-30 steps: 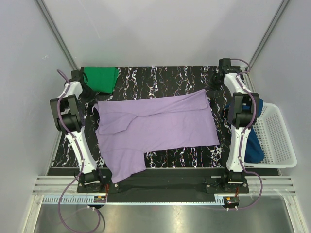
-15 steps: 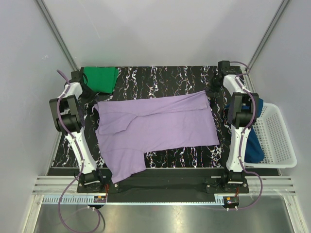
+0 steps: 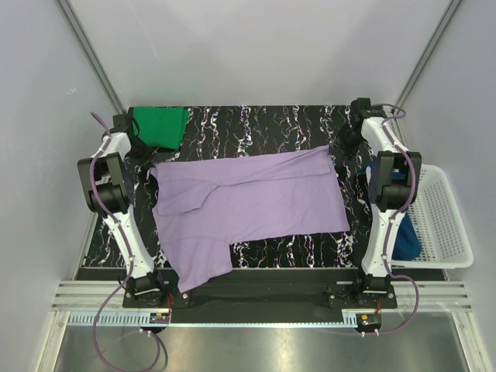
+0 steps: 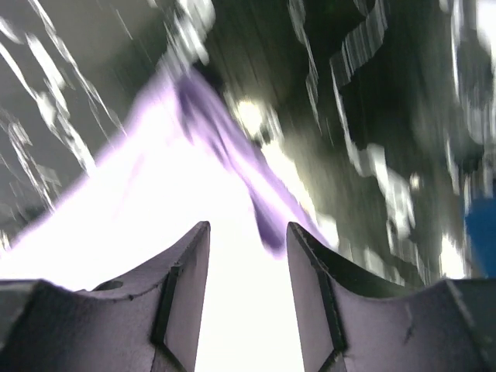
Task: Fold and stack the t-shirts
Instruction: Fold the tshirt
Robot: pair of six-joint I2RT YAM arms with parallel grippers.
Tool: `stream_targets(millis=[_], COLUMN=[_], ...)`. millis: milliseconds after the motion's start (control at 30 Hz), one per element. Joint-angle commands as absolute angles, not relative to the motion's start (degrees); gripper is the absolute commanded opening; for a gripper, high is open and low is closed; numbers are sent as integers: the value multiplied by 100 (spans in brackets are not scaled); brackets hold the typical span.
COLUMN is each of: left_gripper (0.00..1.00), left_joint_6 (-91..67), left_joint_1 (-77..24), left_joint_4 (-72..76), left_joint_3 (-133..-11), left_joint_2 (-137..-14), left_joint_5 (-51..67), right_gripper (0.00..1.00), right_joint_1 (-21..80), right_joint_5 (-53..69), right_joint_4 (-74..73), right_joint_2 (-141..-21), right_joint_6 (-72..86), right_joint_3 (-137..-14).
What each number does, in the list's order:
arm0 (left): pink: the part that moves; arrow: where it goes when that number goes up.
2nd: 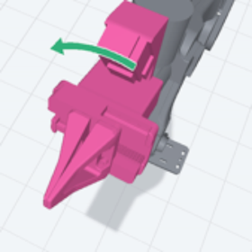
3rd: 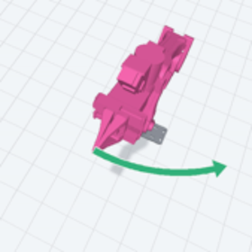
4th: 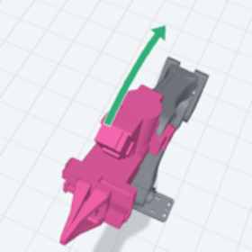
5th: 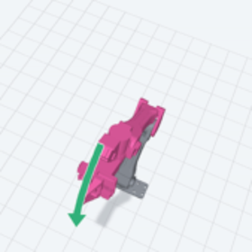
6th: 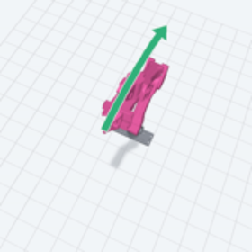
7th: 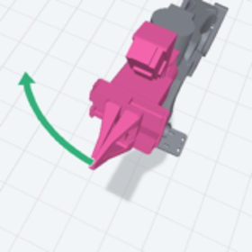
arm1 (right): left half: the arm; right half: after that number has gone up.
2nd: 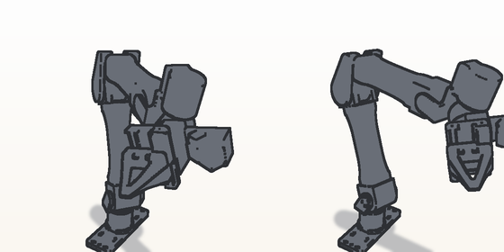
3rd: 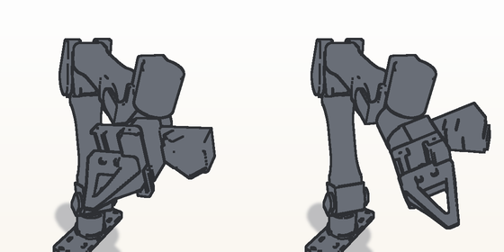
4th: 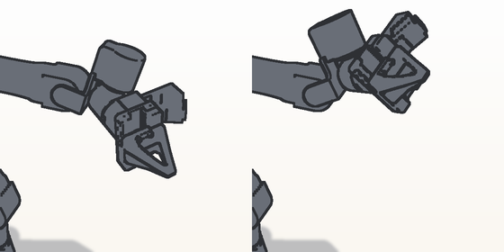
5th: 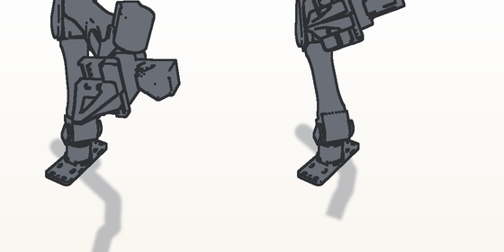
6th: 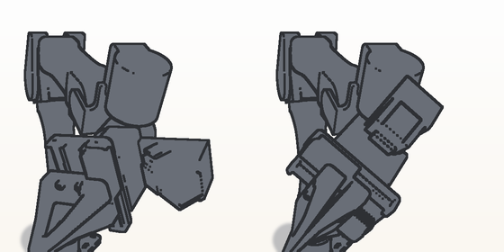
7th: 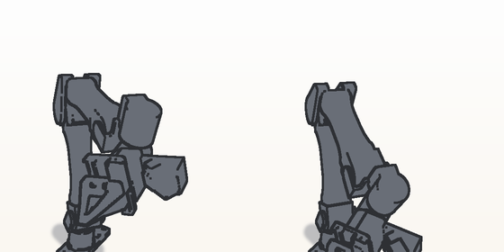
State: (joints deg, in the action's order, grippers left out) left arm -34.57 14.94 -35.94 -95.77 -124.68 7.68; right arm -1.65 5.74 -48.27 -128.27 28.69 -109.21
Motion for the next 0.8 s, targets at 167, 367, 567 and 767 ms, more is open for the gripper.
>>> stream_targets(millis=[167,367,567,767], left_gripper=[36,39,39,39], left_joint_6=[-3673,-3885,-3981,-3929], left_joint_1=[1459,1433,1196,1081], left_joint_4=[-3594,-3902,-3884,-4183], left_joint_3=[-8825,-8299,-7673,-7296], left_joint_2=[-11356,-10549,-10020,-9598], left_joint_5=[538,167,237,79], right_gripper=[54,52,50,43], right_joint_1=[-150,-149,-167,-167], right_joint_5=[1265,1187,932,897], right_joint_4=[-4482,-4446,-4192,-4140], right_joint_2=[-11698,-11882,-12005,-12120], right_joint_6=[4042,4623,4702,4825], right_joint_3=[-9527,-9404,-9298,-9282])
